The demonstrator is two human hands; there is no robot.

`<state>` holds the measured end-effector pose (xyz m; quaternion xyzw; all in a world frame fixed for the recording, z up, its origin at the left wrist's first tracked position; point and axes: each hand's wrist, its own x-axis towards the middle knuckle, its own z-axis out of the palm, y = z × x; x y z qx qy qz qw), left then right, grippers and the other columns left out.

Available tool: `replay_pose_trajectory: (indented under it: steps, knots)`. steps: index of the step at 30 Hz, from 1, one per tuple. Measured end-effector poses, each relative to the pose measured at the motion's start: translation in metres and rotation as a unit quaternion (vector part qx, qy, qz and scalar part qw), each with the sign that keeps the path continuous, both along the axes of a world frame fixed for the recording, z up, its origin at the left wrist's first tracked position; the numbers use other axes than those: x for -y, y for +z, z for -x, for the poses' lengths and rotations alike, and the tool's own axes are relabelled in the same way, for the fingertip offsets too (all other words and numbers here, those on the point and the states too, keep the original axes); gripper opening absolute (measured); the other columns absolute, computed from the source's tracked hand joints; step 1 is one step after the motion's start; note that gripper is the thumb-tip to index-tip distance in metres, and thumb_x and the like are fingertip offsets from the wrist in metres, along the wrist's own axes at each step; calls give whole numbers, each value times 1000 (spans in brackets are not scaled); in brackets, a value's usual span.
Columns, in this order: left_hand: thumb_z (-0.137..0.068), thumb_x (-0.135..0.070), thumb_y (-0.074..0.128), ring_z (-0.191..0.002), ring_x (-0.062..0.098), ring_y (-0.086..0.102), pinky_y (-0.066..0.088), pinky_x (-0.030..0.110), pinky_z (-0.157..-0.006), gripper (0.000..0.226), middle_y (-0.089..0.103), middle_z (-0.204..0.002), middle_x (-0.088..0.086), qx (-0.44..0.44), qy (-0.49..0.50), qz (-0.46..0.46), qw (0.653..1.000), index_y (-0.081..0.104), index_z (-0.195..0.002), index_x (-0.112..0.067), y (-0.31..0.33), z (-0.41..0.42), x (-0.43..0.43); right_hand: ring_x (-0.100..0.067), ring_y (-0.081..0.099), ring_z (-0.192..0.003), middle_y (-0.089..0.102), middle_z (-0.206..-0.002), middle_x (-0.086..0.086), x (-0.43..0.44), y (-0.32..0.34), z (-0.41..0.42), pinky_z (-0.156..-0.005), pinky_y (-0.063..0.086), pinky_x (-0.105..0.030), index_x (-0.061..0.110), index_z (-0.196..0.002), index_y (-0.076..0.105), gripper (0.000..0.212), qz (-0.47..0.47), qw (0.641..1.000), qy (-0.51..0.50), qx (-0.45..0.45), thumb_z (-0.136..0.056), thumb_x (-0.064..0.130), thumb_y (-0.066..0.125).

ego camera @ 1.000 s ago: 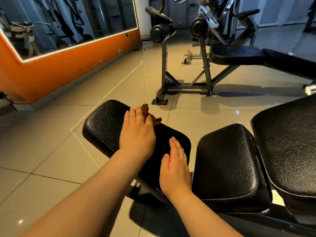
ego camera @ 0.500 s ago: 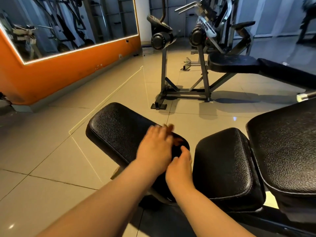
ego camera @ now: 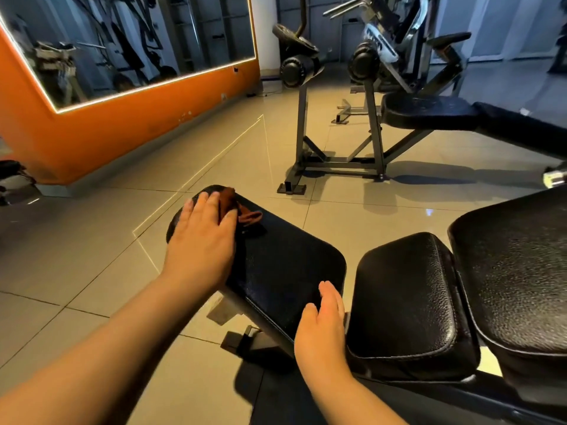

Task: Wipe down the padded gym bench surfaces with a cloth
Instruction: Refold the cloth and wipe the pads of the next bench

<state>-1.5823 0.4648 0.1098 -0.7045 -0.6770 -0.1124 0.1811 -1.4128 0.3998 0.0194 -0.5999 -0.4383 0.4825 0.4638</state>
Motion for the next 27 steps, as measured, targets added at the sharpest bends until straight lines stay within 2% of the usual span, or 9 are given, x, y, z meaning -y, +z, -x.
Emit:
replay_pose_trajectory:
  steps: [3, 8, 12, 15, 17, 19, 23, 25, 27]
  knots:
    - [-96, -13, 46, -131, 44, 39, 31, 55, -113, 37, 46, -140, 25, 42, -22, 9, 999, 52, -132, -7, -7, -44, -31, 7, 22, -132, 17, -164, 14, -21, 4, 1, -106, 18, -10, 21, -158, 23, 52, -1, 1000, -8, -14, -108, 9, 30]
    - [-100, -38, 42, -151, 35, 9, 2, 46, -124, 53, 17, -161, 17, -74, -111, 148, 980, 38, -148, -17, -58, -99, -27, 6, 28, -130, 27, -160, 11, -45, 1, -3, -99, 23, -2, 21, -154, 35, 48, -35, 996, -54, -67, -108, 9, 33]
    - [-93, -33, 45, -148, 31, 25, 16, 46, -122, 51, 29, -159, 5, -94, -179, 120, 972, 48, -143, -23, -58, -64, 20, 10, 18, -138, 14, -162, 23, -17, -4, 5, -106, 16, -7, 33, -152, 36, 45, -37, 999, 11, -25, -108, 24, 36]
    - [-86, -34, 46, -144, 29, 34, 32, 47, -116, 50, 35, -157, 1, -79, -126, 147, 978, 57, -134, -26, -12, -10, 47, 7, 6, -142, -4, -162, 26, 14, 33, 27, -113, 9, -14, 37, -154, 33, 48, 22, 990, 135, 19, -107, 30, 41]
    - [-85, -17, 64, -140, 28, 40, 47, 41, -106, 55, 36, -156, 1, -12, -59, 161, 985, 53, -138, -28, 30, 24, 55, -3, 14, -148, 5, -165, 16, 22, 77, 40, -115, 14, -21, 32, -156, 30, 51, 82, 983, 161, 28, -107, 31, 41]
    - [-83, -9, 70, -129, 24, 52, 53, 34, -94, 66, 41, -150, -2, 90, -27, 156, 983, 50, -141, -33, 75, 43, 57, -11, 33, -143, 31, -159, 7, 21, 135, 50, -116, 24, -27, 27, -152, 38, 48, 140, 978, 153, -30, -106, 36, 43]
    - [-87, -1, 63, -131, 4, 47, 41, 21, -108, 65, 46, -144, -14, 360, -73, 212, 906, 55, -137, -41, 175, 33, 76, -22, 53, -132, 60, -132, 5, 12, 257, 69, -111, 40, -38, 27, -133, 55, 49, 262, 889, 112, -359, -92, 53, 60]
    - [-90, -2, 61, -132, -2, 44, 38, 22, -111, 59, 49, -141, -14, 438, -92, 230, 864, 58, -134, -43, 232, 21, 91, -21, 69, -110, 75, -113, -1, 9, 312, 72, -98, 52, -38, 19, -122, 66, 41, 258, 887, 57, -379, -91, 47, 64]
    - [-92, -1, 60, -127, -10, 45, 37, 11, -106, 56, 52, -138, -16, 516, -72, 212, 827, 61, -130, -41, 294, 14, 102, -22, 73, -99, 77, -103, -4, 7, 370, 71, -92, 57, -42, 21, -114, 69, 28, 228, 926, 35, -298, -97, 41, 60]
